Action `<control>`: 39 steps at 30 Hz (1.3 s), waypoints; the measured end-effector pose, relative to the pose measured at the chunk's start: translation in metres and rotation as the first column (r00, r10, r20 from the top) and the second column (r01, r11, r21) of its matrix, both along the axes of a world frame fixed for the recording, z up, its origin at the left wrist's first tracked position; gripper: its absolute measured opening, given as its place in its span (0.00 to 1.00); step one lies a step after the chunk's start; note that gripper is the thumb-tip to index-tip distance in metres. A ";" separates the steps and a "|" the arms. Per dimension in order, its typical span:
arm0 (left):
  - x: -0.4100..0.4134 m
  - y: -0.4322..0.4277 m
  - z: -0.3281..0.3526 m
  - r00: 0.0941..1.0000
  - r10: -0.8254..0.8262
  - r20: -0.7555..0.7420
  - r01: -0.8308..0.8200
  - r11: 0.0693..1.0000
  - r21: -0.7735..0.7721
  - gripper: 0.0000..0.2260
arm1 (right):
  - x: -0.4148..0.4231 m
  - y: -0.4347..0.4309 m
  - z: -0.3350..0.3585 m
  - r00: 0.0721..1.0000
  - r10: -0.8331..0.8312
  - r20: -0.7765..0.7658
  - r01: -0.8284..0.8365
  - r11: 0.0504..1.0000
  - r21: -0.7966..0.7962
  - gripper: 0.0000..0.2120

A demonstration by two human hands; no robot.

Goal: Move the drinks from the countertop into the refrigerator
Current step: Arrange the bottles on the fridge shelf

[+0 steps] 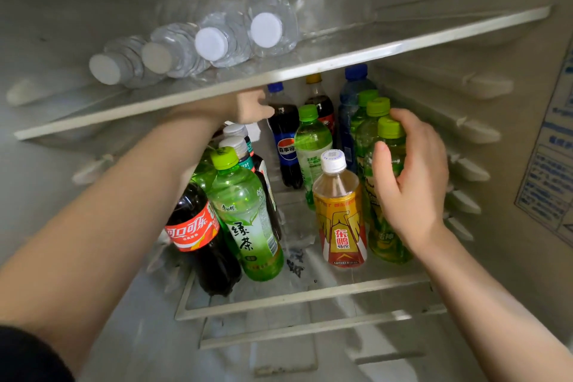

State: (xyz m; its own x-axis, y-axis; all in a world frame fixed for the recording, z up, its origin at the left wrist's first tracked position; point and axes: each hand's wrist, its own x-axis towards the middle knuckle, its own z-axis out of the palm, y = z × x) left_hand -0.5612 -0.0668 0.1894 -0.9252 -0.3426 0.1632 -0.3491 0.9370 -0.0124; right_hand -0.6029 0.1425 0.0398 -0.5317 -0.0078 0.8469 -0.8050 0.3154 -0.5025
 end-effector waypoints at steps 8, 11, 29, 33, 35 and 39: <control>0.084 -0.011 -0.011 0.984 0.120 -0.132 -0.111 0.991 0.074 0.19 | 0.000 -0.001 0.000 1.000 0.003 -0.017 -0.003 1.000 -0.017 0.18; 0.111 -0.019 -0.024 0.965 0.163 -0.203 -0.138 0.982 0.129 0.24 | 0.000 0.000 0.001 1.000 0.008 -0.026 -0.009 1.000 -0.014 0.18; 0.198 0.016 -0.043 0.875 0.062 -0.481 -0.040 0.998 0.055 0.19 | 0.005 0.003 0.000 0.999 0.025 -0.028 -0.025 1.000 0.011 0.18; 0.193 0.039 -0.038 0.889 -0.009 -0.458 0.092 0.983 0.160 0.22 | 0.006 0.003 0.001 0.999 0.023 -0.036 -0.023 1.000 0.002 0.18; 0.184 0.047 -0.038 0.893 -0.037 -0.448 0.132 0.974 0.182 0.19 | 0.005 0.004 0.001 0.999 0.021 -0.044 -0.021 1.000 0.003 0.18; 0.155 0.062 -0.035 0.901 -0.111 -0.419 0.167 0.981 0.102 0.17 | 0.005 0.005 0.000 0.999 0.033 -0.028 -0.033 0.999 0.006 0.18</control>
